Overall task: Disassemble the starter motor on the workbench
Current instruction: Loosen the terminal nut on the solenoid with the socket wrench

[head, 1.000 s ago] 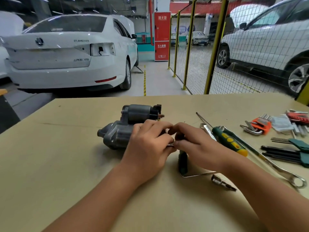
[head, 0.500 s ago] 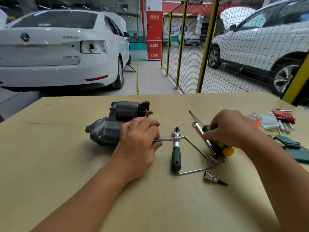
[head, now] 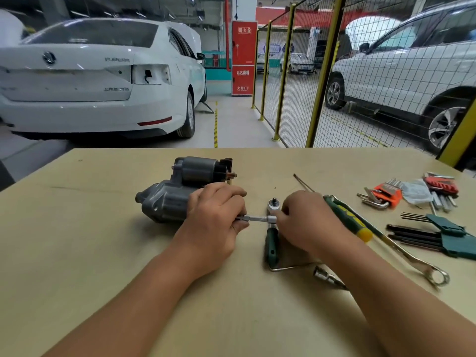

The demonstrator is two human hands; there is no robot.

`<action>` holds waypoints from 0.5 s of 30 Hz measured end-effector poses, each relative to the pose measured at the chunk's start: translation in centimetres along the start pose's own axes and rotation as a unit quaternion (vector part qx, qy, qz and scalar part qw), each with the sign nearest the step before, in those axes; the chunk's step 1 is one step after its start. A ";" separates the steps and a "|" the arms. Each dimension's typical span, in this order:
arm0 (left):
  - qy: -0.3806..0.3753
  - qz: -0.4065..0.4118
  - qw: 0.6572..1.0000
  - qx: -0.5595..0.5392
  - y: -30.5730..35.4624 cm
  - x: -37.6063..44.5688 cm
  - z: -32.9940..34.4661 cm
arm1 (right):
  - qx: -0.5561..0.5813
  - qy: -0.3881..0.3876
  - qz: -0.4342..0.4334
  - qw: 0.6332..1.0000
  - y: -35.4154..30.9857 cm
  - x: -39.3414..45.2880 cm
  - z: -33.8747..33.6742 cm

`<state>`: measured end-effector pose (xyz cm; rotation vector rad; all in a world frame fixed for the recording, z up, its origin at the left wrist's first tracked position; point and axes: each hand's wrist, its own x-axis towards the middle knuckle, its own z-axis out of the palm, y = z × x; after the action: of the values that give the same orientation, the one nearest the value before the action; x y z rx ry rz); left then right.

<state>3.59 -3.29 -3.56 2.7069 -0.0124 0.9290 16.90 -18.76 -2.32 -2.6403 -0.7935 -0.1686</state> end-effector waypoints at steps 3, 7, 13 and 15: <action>-0.001 -0.004 1.000 0.000 0.0 0.0 -0.1 | -0.025 -0.030 0.003 0.999 -0.6 0.8 0.9; 0.000 -0.006 1.000 0.001 0.0 -0.1 0.0 | 0.012 -0.059 0.036 0.998 -0.4 1.8 0.6; 0.000 -0.008 1.000 0.002 -0.1 -0.2 0.1 | 0.450 -0.158 0.064 0.877 2.2 0.4 -3.9; 0.000 -0.007 1.000 0.004 -0.2 -0.1 0.1 | 0.560 -0.226 0.050 0.795 3.1 -0.2 -5.6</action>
<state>3.58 -3.18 -3.76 2.7095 0.0100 0.9279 18.42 -23.39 1.79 -1.5408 -0.5853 0.7648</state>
